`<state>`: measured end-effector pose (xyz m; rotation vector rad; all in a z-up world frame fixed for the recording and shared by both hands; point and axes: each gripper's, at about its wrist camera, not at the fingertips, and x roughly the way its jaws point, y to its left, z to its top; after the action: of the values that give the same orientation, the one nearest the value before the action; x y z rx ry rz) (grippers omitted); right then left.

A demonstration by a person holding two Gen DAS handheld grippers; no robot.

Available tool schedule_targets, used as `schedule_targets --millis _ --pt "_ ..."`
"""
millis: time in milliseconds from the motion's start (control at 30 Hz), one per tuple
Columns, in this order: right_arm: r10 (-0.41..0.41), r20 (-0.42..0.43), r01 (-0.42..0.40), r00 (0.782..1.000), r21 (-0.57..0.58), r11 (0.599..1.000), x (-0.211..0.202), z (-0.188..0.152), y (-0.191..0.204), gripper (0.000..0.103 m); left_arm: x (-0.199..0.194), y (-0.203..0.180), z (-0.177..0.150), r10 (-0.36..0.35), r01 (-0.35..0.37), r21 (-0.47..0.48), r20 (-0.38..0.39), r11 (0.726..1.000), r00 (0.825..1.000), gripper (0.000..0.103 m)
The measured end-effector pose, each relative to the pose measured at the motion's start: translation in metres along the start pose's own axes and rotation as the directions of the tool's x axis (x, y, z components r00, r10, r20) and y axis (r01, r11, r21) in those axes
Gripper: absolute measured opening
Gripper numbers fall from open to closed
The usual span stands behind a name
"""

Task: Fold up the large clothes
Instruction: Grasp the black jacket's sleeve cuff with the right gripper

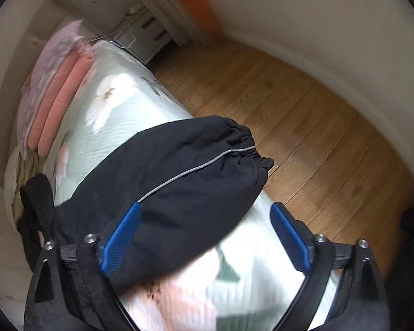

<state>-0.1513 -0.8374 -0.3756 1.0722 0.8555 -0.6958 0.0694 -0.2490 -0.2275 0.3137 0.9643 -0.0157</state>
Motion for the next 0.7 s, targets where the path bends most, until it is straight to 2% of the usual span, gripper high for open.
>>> schedule_targets --millis 167,233,333,400,433,500,567,700 --pt "0.082 -0.058 -0.074 0.995 0.130 0.989 0.053 0.011 -0.037 0.094 0.015 -0.008 -0.007 0.085 -0.085 0.050 -0.008 0.995 0.996 0.102" --pt "0.169 -0.059 -0.156 0.984 0.187 0.970 0.067 0.013 -0.050 0.093 0.018 -0.010 -0.011 0.093 -0.093 0.063 -0.007 0.994 0.996 0.102" --pt "0.244 -0.041 -0.226 0.969 0.250 0.941 0.080 0.016 -0.062 0.082 0.021 -0.011 -0.013 0.096 -0.095 0.072 -0.013 0.993 0.995 0.102" --pt "0.253 -0.030 -0.236 0.967 0.268 0.934 0.083 0.015 -0.064 0.063 0.022 -0.012 -0.014 0.093 -0.091 0.073 -0.016 0.993 0.996 0.102" --pt "0.246 -0.022 -0.232 0.969 0.259 0.938 0.083 0.015 -0.063 0.059 0.022 -0.011 -0.014 0.092 -0.091 0.073 -0.016 0.993 0.996 0.102" --pt "0.200 -0.009 -0.193 0.980 0.229 0.954 0.078 0.015 -0.057 0.029 0.024 -0.011 -0.014 0.091 -0.089 0.071 -0.015 0.993 0.996 0.102" --pt "0.170 0.011 -0.169 0.985 0.197 0.966 0.067 0.011 -0.049 0.025 0.025 -0.008 -0.014 0.092 -0.091 0.067 -0.014 0.994 0.996 0.102" --pt "0.054 0.121 -0.063 0.991 0.071 0.995 0.020 0.004 -0.011 0.020 0.027 0.001 -0.014 0.086 -0.085 0.060 -0.008 0.995 0.996 0.102"
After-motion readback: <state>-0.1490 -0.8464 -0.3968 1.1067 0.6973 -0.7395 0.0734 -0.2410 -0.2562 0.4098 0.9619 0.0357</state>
